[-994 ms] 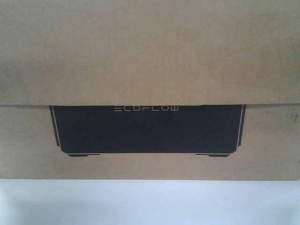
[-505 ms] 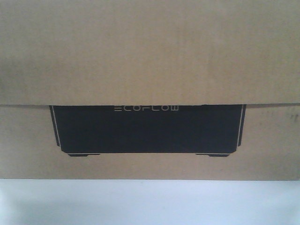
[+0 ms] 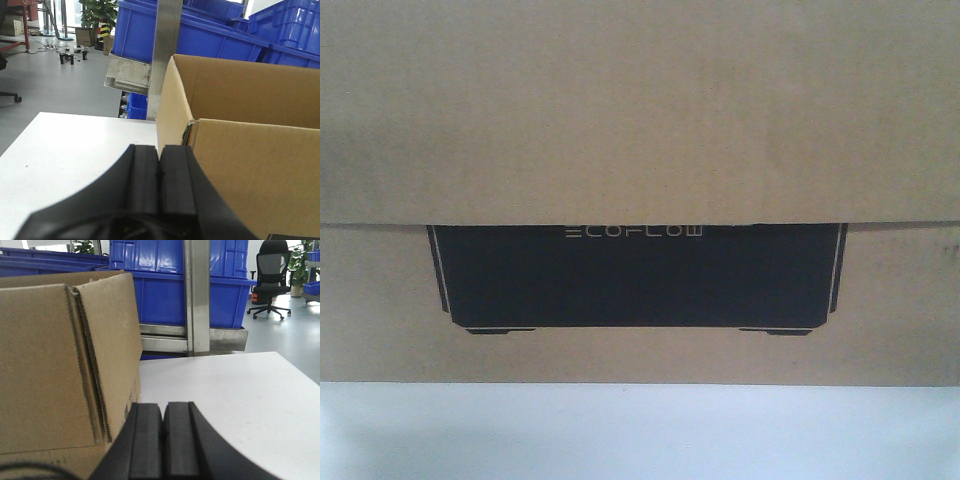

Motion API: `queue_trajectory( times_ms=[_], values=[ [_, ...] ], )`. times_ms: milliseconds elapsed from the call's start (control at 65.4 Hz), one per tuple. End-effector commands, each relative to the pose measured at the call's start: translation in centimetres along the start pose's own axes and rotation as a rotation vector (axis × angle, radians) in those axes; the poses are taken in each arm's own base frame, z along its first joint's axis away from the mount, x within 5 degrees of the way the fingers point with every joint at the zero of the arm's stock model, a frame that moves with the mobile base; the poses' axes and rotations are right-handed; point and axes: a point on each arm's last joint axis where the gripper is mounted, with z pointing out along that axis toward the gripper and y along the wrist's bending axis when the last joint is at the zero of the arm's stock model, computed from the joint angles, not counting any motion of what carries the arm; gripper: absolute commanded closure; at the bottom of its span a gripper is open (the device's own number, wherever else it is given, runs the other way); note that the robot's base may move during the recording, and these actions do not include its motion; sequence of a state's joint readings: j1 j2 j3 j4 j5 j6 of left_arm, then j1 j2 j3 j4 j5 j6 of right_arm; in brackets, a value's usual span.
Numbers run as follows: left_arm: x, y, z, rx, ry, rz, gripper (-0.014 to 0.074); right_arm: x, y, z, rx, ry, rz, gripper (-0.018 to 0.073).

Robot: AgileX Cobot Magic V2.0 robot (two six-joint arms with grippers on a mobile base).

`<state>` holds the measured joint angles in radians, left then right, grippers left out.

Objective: Grab box from left shelf to table start

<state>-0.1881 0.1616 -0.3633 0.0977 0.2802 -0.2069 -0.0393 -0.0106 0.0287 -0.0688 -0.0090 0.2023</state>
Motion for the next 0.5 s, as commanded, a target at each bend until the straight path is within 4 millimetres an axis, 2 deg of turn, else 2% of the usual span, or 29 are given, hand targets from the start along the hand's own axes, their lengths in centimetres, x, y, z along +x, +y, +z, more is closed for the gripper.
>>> queue_trajectory(
  times_ms=[0,489],
  values=[
    [-1.69,-0.25,-0.11,0.018,-0.108,0.004,0.0692,-1.42,0.19,-0.20,-0.013,-0.116,-0.014,0.0508],
    [-1.69,-0.25,-0.11,0.018,-0.108,0.004,0.0692,-1.37,0.17,-0.20,-0.011,-0.111,-0.009,0.0508]
  ],
)
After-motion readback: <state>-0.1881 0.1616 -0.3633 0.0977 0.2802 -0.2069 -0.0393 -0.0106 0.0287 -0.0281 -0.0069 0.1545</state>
